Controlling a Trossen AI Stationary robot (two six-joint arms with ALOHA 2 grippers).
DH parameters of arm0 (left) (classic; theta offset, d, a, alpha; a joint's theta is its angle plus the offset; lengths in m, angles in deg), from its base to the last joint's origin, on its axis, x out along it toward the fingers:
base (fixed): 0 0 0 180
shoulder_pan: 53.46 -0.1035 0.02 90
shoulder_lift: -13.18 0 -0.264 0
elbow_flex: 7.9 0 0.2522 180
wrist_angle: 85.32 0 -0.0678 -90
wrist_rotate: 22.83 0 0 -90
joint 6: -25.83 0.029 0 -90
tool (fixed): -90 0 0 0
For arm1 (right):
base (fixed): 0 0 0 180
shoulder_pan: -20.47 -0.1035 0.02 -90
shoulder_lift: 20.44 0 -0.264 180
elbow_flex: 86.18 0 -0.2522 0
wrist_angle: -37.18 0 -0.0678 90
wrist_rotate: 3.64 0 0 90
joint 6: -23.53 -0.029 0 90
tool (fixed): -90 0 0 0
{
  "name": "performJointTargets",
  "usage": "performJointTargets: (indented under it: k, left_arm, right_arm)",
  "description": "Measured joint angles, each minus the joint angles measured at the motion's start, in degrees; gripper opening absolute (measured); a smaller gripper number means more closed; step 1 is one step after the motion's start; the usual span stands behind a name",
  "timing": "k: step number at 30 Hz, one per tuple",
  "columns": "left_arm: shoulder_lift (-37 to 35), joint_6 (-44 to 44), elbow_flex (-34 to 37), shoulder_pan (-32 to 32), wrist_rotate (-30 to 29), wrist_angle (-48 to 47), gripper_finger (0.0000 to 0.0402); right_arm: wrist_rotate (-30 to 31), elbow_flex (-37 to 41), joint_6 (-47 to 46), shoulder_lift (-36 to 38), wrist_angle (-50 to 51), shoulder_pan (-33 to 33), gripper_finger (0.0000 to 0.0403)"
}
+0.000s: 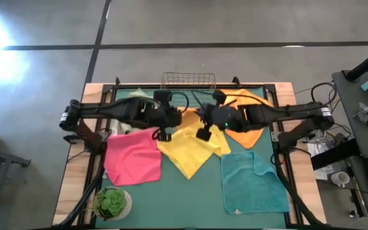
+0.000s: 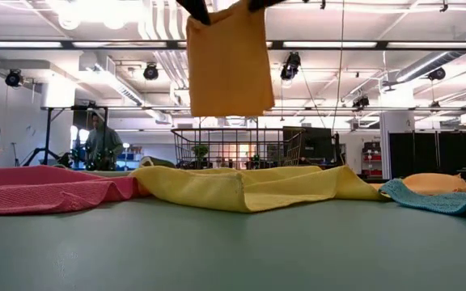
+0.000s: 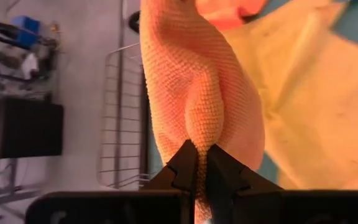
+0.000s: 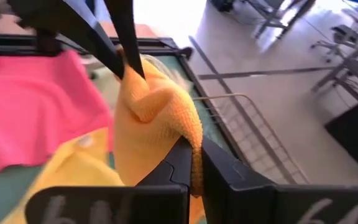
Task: Fold microfiber towels
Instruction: Put the bottom orange microfiber towel into the wire basket
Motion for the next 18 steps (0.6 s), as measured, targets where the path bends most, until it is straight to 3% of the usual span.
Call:
performJointTargets:
  k: [9,18]
  left_arm:
    - [0.2,9.9,0.4,-9.9,-0.1,6.7,0.0004]
    - [1.5,15.8,0.7,-20.8,7.0,18.4,0.0004]
  right_arm:
    - [-1.2,0.0,5.2,-1.4,-2.7,9.8,0.0009]
    - [-12.1,-0.1,11.0,-3.4,-10.9,21.4,0.0008]
